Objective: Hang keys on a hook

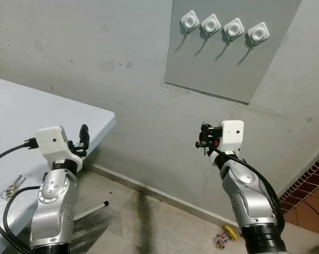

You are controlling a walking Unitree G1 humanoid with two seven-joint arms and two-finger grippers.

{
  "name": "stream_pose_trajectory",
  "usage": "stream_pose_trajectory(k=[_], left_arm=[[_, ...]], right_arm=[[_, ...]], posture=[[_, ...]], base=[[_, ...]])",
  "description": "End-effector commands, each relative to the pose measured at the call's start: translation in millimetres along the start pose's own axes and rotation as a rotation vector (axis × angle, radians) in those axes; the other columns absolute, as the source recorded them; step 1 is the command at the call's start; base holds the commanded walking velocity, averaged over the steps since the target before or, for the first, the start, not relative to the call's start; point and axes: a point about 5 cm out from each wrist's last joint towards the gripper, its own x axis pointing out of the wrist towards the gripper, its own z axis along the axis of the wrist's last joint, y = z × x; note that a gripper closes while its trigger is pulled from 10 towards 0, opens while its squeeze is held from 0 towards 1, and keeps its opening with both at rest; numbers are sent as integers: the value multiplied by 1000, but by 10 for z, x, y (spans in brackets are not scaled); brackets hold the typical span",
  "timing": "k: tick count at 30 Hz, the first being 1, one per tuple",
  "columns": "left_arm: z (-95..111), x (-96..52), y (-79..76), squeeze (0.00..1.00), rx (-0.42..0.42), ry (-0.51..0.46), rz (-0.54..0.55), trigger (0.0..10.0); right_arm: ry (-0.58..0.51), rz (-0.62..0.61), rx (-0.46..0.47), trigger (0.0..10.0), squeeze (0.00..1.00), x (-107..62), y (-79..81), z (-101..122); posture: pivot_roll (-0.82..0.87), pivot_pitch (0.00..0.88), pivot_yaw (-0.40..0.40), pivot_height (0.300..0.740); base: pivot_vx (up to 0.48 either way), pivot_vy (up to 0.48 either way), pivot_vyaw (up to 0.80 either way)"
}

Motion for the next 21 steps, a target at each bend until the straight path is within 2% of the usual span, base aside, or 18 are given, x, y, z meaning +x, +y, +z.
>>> stream_pose_trajectory(k=[1, 21], left_arm=[[49, -6, -8, 0, 5, -19, -9, 10000], [55, -20, 6, 0, 8, -19, 1, 10000]], right_arm=[[-41, 17, -6, 10000, 0, -4, -6, 94], [-43, 50, 6, 10000, 0, -15, 10, 97]], posture=[[-76, 0, -46, 728], [-71, 0, -52, 728]], base=[[356, 0, 0], [385, 0, 0]])
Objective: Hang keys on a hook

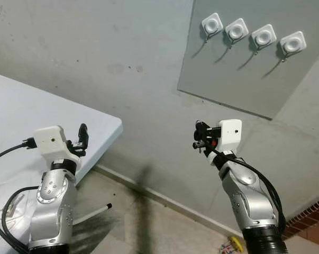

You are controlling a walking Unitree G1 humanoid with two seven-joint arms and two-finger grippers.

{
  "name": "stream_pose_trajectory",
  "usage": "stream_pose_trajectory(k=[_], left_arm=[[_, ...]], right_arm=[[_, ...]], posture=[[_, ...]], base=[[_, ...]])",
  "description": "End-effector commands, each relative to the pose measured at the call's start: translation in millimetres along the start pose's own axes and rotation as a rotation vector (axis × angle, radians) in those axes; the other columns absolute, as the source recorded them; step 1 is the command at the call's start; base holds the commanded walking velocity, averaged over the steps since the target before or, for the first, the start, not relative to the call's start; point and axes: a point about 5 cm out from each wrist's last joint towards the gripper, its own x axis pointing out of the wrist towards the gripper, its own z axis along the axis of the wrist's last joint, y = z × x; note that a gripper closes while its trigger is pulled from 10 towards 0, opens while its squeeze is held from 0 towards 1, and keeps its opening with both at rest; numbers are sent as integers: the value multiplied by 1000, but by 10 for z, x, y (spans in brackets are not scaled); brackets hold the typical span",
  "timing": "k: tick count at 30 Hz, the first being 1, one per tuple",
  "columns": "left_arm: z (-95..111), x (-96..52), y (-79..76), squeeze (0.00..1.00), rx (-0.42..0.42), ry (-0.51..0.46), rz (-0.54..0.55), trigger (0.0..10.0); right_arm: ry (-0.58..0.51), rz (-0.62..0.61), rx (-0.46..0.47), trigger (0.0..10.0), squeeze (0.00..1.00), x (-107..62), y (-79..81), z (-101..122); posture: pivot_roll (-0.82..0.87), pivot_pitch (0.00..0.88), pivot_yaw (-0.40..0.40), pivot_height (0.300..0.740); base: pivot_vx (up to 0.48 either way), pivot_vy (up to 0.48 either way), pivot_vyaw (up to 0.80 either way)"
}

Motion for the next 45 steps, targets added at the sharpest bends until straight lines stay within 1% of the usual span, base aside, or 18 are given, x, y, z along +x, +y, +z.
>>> stream_pose_trajectory(k=[1, 17, 19, 23, 27, 28, 31, 32, 33, 36, 37, 38, 39, 40, 42, 45], left_arm=[[37, -17, 15, 0, 10, -12, 5, 10000], [30, -27, 29, 0, 14, -5, 10, 10000], [45, -33, 15, 0, 14, -33, 16, 10000], [37, -40, -10, 0, 17, -13, 0, 10000], [41, -42, -14, 0, 14, -16, -4, 10000], [65, -50, -37, 0, 7, -39, -25, 10000], [86, -57, -62, 0, 6, -56, -45, 10000], [100, -75, -129, 0, 39, -60, -110, 10000], [114, -104, -222, 0, 85, -61, -199, 10000], [152, -137, -361, 0, 123, -63, -325, 10000], [152, -137, -361, 0, 123, -63, -325, 10000], [172, -137, -405, 0, 146, -62, -361, 10000], [187, -142, -433, 0, 148, -66, -385, 10000], [187, -142, -433, 0, 148, -66, -385, 10000], [240, -149, -507, 0, 166, -83, -439, 10000], [274, -144, -533, 0, 147, -91, -456, 10000]], right_arm=[[-30, 13, -2, 10000, 0, -5, 7, 74], [-30, 17, -1, 10000, 0, -13, 11, 71], [-30, 20, -4, 10000, 0, -17, 9, 68], [-33, 25, -12, 10000, 0, -18, 6, 75], [-37, 27, -21, 10000, 0, -19, 6, 80], [-39, 33, -26, 10000, 0, -19, 2, 81], [-42, 39, -33, 10000, 0, -18, -3, 87], [-44, 42, -38, 10000, 0, -16, -10, 93], [-45, 46, -44, 10000, 0, -12, -19, 102], [-48, 55, -45, 10000, 0, -4, -27, 115], [-48, 55, -45, 10000, 0, -4, -27, 115], [-53, 64, -42, 10000, 0, -2, -23, 125], [-58, 68, -44, 10000, 0, -1, -19, 132], [-58, 68, -44, 10000, 0, -1, -19, 132], [-85, 99, -69, 10000, 0, -1, 11, 173], [-106, 128, -74, 10000, 0, -6, 38, 214]], posture=[[-71, 0, -52, 728], [-71, 0, -52, 728], [-71, 0, -53, 728], [-71, 0, -52, 728], [-71, 0, -52, 728], [-71, 0, -53, 728], [-71, 0, -53, 728], [-67, 0, -56, 728], [-66, 0, -57, 728], [-64, 0, -58, 728], [-64, 0, -58, 728], [-64, 0, -59, 728], [-64, 0, -59, 728], [-64, 0, -59, 728], [-67, 0, -58, 728], [-73, 0, -56, 728]], base=[[390, 0, 0], [397, 0, 0], [0, 0, 0], [0, 0, 0], [0, 0, 0], [0, 0, 0], [0, 0, 0], [0, 0, 0], [0, 0, 0], [0, 0, 0], [0, 0, 0], [0, 0, 0], [0, 0, 0], [0, 0, 0], [0, 0, 0], [0, 0, 0]])
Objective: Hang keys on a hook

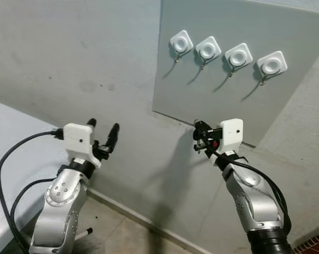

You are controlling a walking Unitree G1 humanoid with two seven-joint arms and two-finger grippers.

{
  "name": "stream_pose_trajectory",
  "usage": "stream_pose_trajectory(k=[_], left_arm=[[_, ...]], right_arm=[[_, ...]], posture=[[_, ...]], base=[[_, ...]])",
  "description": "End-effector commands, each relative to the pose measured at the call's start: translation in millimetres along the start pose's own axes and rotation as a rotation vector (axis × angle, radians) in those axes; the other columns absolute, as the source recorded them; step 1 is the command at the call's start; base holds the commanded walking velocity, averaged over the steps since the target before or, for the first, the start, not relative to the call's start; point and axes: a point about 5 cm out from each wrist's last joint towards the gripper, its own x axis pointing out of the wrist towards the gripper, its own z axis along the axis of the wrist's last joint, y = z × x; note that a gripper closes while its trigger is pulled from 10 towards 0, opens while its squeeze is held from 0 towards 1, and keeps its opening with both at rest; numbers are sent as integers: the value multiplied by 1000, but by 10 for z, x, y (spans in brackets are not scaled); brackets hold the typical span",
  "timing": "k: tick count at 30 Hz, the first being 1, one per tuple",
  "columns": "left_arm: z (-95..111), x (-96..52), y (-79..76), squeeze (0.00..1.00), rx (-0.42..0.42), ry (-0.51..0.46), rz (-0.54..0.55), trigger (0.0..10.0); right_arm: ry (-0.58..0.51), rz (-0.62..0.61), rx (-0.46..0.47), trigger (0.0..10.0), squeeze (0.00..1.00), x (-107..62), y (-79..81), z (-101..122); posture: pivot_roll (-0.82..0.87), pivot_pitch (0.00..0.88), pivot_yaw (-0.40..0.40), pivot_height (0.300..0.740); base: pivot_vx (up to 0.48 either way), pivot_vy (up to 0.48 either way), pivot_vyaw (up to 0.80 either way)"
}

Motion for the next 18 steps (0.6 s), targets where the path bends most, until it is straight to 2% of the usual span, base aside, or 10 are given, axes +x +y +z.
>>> stream_pose_trajectory(k=[1, 12, 14, 18], left_arm=[[80, 25, -20, 0, 4, -23, -24, 10000], [181, 54, -19, 0, 7, -38, -44, 10000], [270, 90, -61, 0, 33, -57, -84, 10000], [351, 108, -107, 0, 35, -82, -120, 10000]], right_arm=[[-49, 33, -17, 10000, 0, 34, 18, 119], [-122, 210, 3, 10000, 0, 66, 158, 321], [-173, 285, 23, 10000, 0, 115, 230, 476], [-204, 316, 25, 10000, 0, 140, 263, 569]], posture=[[-73, 0, -56, 728], [-76, 0, -56, 728], [-72, 0, -56, 728], [-69, 0, -56, 728]], base=[[0, 0, 0], [0, 0, 0], [0, 0, 0], [0, 0, 0]])
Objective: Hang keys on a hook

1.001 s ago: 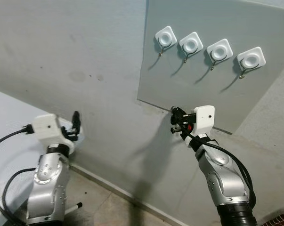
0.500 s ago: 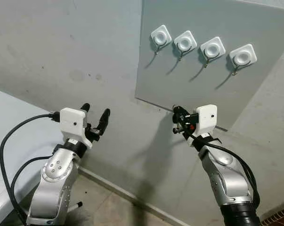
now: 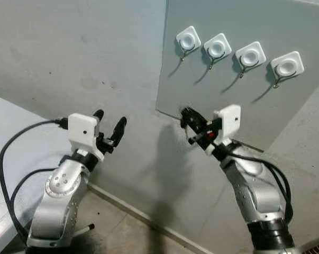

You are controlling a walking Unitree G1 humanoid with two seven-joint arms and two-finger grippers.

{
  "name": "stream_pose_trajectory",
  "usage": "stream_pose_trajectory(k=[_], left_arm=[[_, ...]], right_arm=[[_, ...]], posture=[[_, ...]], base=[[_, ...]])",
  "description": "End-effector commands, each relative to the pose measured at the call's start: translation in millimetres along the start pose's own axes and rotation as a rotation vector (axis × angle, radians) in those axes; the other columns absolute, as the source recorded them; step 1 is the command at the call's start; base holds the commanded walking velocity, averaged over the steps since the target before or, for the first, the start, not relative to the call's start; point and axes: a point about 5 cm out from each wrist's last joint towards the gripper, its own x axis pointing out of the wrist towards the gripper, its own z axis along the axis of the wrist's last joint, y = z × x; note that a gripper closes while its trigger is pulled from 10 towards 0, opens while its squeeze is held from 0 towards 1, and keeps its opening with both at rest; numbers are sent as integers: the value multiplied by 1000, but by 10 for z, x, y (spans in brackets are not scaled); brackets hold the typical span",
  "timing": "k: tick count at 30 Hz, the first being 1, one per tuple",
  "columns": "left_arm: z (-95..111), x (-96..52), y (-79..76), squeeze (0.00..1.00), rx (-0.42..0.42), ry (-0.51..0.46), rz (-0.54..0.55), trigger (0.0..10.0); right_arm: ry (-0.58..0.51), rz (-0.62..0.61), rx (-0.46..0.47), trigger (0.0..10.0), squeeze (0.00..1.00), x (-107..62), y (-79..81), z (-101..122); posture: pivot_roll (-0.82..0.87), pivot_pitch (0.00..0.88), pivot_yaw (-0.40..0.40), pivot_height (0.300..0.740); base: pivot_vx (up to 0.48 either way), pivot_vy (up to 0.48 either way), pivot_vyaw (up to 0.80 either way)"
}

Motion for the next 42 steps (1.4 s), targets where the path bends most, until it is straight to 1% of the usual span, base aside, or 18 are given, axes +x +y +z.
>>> stream_pose_trajectory(k=[1, 2, 5, 6, 8, 10, 11, 18, 20, 22, 26, 29, 32, 37, 39, 41, 42], left_arm=[[43, 19, -32, 0, 0, -6, -29, 10000], [43, 19, -32, 0, 0, -5, -29, 10000], [112, 51, -42, 0, 11, -24, -40, 10000], [112, 51, -42, 0, 11, -24, -40, 10000], [174, 79, -59, 0, 10, -38, -51, 10000], [256, 127, -95, 0, 15, -60, -75, 10000], [283, 142, -106, 0, 22, -69, -83, 10000], [417, 214, -130, 0, 25, -109, -94, 10000], [437, 225, -140, 0, 21, -115, -93, 10000], [437, 225, -140, 0, 21, -115, -93, 10000], [437, 209, -137, 0, 15, -110, -80, 10000], [440, 204, -131, 0, 0, -113, -74, 10000], [442, 198, -127, 0, 6, -107, -70, 10000], [443, 189, -117, 0, 0, -105, -60, 10000], [450, 180, -107, 0, -9, -104, -47, 10000], [451, 180, -107, 0, -10, -104, -47, 10000], [454, 178, -101, 0, -11, -104, -44, 10000]], right_arm=[[-11, 17, 0, 10000, 0, 16, 4, 46], [-11, 19, 0, 10000, 0, 15, 3, 46], [-57, 58, 21, 10000, 0, 70, 35, 161], [-57, 58, 21, 10000, 0, 70, 35, 161], [-99, 63, 44, 10000, 0, 120, 43, 271], [-168, 50, 75, 10000, 0, 218, 59, 436], [-188, 46, 86, 10000, 0, 246, 65, 481], [-237, 32, 103, 10000, 0, 359, 74, 598], [-261, 36, 111, 10000, 0, 431, 92, 658], [-261, 36, 111, 10000, 0, 431, 92, 658], [-265, 38, 152, 10000, 0, 521, 111, 711], [-256, 32, 163, 10000, 0, 544, 107, 704], [-238, 18, 184, 10000, 0, 572, 101, 685], [-203, -15, 211, 10000, 0, 599, 85, 636], [-175, -62, 242, 10000, 0, 615, 54, 591], [-174, -64, 244, 10000, 0, 616, 53, 589], [-162, -88, 260, 10000, 0, 617, 43, 568]], posture=[[-69, 0, -56, 728], [-69, 0, -56, 728], [-67, 0, -56, 728], [-67, 0, -56, 728], [-66, 0, -53, 728], [-71, 0, -51, 728], [-71, 0, -51, 728], [-76, 0, -50, 728], [-74, 0, -53, 728], [-74, 0, -53, 728], [-67, 0, -59, 728], [-64, 0, -63, 728], [-59, 0, -67, 728], [-55, 0, -70, 728], [-53, 0, -70, 728], [-53, 0, -70, 728], [-51, 0, -71, 728]], base=[[0, 0, 0], [0, 0, 0], [0, 0, 0], [0, 0, 0], [0, 0, 0], [0, 0, 0], [0, 0, 0], [0, 0, 0], [0, 0, 0], [0, 0, 0], [0, 0, 0], [0, 0, 0], [0, 0, 0], [0, 0, 0], [0, 0, 0], [0, 0, 0], [0, 0, 0]])
